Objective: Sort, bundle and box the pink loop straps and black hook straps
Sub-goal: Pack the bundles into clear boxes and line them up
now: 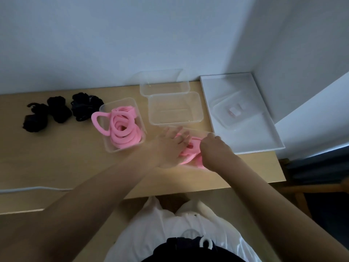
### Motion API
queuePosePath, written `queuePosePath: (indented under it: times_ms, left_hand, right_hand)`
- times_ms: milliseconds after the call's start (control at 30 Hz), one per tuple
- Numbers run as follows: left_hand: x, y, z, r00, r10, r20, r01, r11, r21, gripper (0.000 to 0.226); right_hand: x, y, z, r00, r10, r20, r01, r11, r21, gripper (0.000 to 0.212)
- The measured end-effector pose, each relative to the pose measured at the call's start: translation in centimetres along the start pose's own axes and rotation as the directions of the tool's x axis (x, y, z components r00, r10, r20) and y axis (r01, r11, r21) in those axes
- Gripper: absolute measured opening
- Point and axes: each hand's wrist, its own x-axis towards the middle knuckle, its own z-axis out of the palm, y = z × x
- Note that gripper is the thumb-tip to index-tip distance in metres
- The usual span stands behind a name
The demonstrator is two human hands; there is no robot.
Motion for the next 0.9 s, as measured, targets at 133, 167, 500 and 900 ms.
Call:
queuePosePath:
  times_ms: [133,167,500,900]
  left_hand:
    - [-0.4,0.1,-0.3,0.997,-0.08,0.004,0.08,0.996,-0.048,0.064]
    - [-0.6,0.1,-0.4,0.996,-0.09,-0.002,0.09,0.994,-0.056,0.064]
    - [-3.1,0.5,1.3,0.948,-0.121,-0.296,0.08,0.986,-0.145,0.05]
    - [-1.7,4.1,2.1,0.774,-0.565,-0.286,0.212,0.657,-0.724,0.027]
  right_hand:
    - [0.5,-0.7,-0.9,0.99,-0.101,-0.095,0.101,0.995,-0.005,0.033]
    - [0.5,-0.9,-1.1,0.986,-0.121,-0.112,0.122,0.993,0.002,0.03]
    - [0.6,0.1,-1.1,0.924,-0.37,-0.097,0.38,0.915,0.137,0.026]
    - [2.1,-1.5,3.4,0.925,-0.235,-0.3,0.266,0.962,0.066,0.022]
